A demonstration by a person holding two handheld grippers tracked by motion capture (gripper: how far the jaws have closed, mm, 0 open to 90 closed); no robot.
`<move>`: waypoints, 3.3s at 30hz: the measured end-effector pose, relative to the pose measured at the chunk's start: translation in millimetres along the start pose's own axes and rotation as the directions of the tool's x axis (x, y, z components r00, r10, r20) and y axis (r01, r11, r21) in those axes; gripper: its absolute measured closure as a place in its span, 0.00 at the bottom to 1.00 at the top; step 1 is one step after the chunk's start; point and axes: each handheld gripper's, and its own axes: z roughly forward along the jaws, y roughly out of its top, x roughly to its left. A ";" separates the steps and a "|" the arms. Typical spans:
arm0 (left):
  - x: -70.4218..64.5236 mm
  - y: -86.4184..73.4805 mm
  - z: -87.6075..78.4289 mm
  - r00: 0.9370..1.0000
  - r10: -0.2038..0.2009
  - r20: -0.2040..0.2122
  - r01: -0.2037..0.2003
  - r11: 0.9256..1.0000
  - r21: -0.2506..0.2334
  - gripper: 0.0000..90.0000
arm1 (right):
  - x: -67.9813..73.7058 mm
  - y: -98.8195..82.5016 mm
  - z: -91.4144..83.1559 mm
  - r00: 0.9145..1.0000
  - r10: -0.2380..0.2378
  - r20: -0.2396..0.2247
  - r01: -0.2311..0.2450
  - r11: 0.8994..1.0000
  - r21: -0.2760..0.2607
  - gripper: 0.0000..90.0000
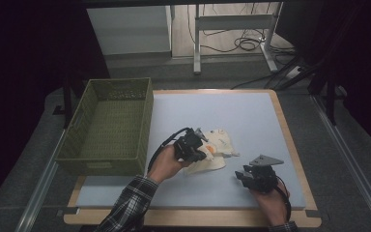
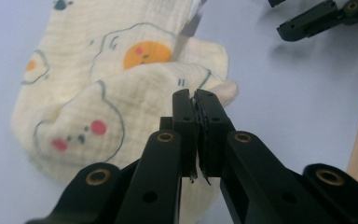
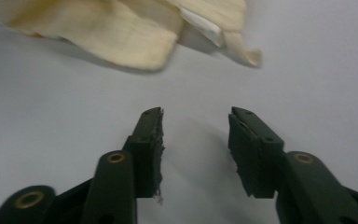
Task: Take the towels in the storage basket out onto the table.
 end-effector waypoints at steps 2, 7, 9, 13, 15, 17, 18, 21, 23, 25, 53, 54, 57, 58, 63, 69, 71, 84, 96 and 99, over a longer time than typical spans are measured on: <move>1.6 -5.3 -6.8 1.000 -0.010 -0.015 0.010 1.000 -0.005 0.97 | 0.7 6.0 0.5 1.000 -0.016 -0.016 0.016 1.000 -0.005 0.69; 7.6 -17.2 -17.4 0.999 -0.029 -0.046 0.029 1.000 -0.008 0.97 | -2.3 20.2 5.7 0.995 -0.012 -0.101 0.010 1.000 -0.022 0.75; 10.3 -22.4 -20.5 0.998 -0.041 -0.056 0.040 0.999 -0.012 0.97 | -1.3 24.6 9.0 0.992 -0.016 -0.123 0.014 1.000 -0.018 0.75; 13.0 -29.0 -25.6 0.996 -0.053 -0.076 0.052 0.999 -0.013 0.97 | 3.2 34.1 19.1 0.988 -0.031 -0.148 0.029 0.999 -0.014 0.74; 13.3 -32.2 -27.5 0.995 -0.057 -0.083 0.057 0.998 -0.014 0.97 | 4.9 38.0 26.7 0.988 -0.046 -0.146 0.045 0.999 -0.007 0.71; 13.8 -35.2 -29.0 0.994 -0.061 -0.089 0.060 0.998 -0.013 0.97 | 7.8 41.5 34.9 0.990 -0.057 -0.132 0.059 0.998 0.012 0.67; 14.3 -36.7 -29.7 0.994 -0.063 -0.091 0.062 0.998 -0.014 0.97 | 9.5 42.8 39.2 0.991 -0.066 -0.120 0.069 0.997 0.021 0.66; 15.1 -41.3 -31.0 0.992 -0.081 -0.095 0.079 0.997 -0.025 0.97 | 15.1 45.0 51.1 0.990 -0.118 -0.077 0.123 0.991 0.058 0.71; 15.4 -43.7 -31.2 0.992 -0.085 -0.097 0.083 0.996 -0.027 0.97 | 17.5 45.5 52.6 0.988 -0.119 -0.100 0.124 0.991 0.052 0.88; 15.1 -45.6 -31.4 0.991 -0.085 -0.101 0.083 0.996 -0.027 0.97 | 20.6 45.1 51.3 0.988 -0.118 -0.103 0.124 0.991 0.055 0.94; 12.3 -27.3 -22.8 0.992 -0.113 -0.050 0.112 0.993 -0.031 0.73 | -18.7 -4.3 -13.8 0.998 -0.031 -0.051 0.033 0.999 0.042 0.75; 10.7 -22.2 -19.4 0.994 -0.100 -0.044 0.099 0.995 -0.027 0.72 | -20.1 -5.3 -14.2 0.999 -0.030 -0.041 0.032 0.999 0.039 0.74; 4.1 -5.1 -7.3 0.997 -0.068 -0.023 0.067 0.997 -0.022 0.71 | -25.0 -9.9 -17.0 0.999 -0.042 0.019 0.041 0.998 0.037 0.70; 2.0 0.1 -3.7 0.998 -0.062 -0.017 0.061 0.998 -0.021 0.71 | -26.6 -11.6 -17.5 0.998 -0.048 0.037 0.046 0.998 0.042 0.69; -5.9 22.4 12.6 1.000 -0.026 0.006 0.026 0.999 -0.021 0.70 | -34.9 -19.6 -18.8 0.998 -0.039 0.058 0.037 0.999 0.021 0.61; -12.5 43.4 33.7 0.999 0.005 0.039 -0.004 1.000 -0.018 0.68 | -44.1 -28.2 -19.4 1.000 0.008 -0.012 -0.009 0.999 -0.041 0.57; -13.8 48.0 41.8 0.999 0.016 0.035 -0.016 1.000 -0.007 0.67 | -44.2 -27.9 -19.3 1.000 0.008 -0.014 -0.009 0.999 -0.039 0.56; -15.2 49.2 61.4 0.997 0.059 -0.054 -0.056 0.998 0.042 0.97 | -46.0 -28.1 -19.3 0.999 0.017 -0.032 -0.018 0.999 -0.039 0.54; 10.6 36.3 21.9 0.994 -0.028 -0.108 0.021 0.998 -0.057 0.97 | -40.6 -17.6 -17.3 0.999 0.033 0.004 -0.034 0.999 0.012 0.54; 18.1 32.7 13.1 0.991 -0.043 -0.124 0.036 0.997 -0.062 0.97 | -42.0 -14.1 -15.5 0.999 0.050 -0.015 -0.050 0.999 0.004 0.57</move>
